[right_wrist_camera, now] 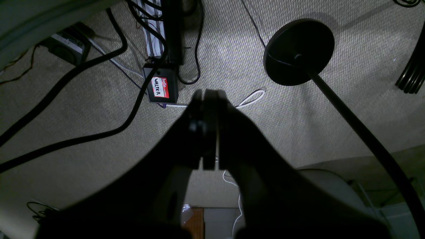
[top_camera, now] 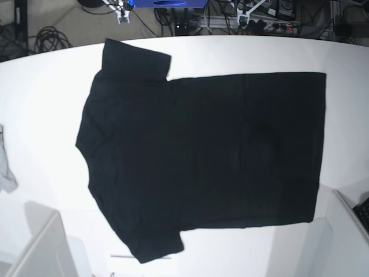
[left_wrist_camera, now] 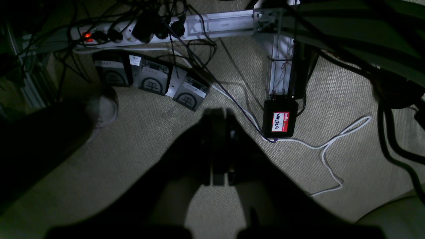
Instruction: Fold the T-shirt properly
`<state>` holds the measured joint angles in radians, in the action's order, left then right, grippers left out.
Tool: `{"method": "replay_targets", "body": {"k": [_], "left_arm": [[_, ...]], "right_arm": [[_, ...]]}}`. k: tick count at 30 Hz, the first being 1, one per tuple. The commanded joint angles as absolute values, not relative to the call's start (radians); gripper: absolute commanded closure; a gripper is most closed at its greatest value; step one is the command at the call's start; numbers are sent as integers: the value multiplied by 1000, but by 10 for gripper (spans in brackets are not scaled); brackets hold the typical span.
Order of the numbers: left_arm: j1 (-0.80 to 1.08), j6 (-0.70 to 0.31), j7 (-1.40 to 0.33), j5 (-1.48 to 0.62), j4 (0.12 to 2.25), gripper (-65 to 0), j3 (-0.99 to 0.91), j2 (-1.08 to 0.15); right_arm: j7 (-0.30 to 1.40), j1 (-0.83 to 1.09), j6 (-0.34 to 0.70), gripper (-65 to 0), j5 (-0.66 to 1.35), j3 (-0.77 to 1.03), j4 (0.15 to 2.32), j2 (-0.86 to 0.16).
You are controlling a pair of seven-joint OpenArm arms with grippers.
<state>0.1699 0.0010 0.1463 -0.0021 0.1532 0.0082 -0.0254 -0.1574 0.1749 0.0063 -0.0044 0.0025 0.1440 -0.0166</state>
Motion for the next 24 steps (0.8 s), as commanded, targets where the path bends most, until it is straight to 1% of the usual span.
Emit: {"method": "replay_targets", "body": {"k": [1,20,24], "left_arm": [[177,7,154,-2,154,0,10,-30],[183,7,154,4,182,0,10,-28],[185,7,154,4,182,0,10,-45]], "right_arm": [[-162,177,-7,0,-4,2,143,-22],[-162,174,-7,0,-5,2,147,-38],[-162,174,-7,0,-5,2,147,-38]]}}
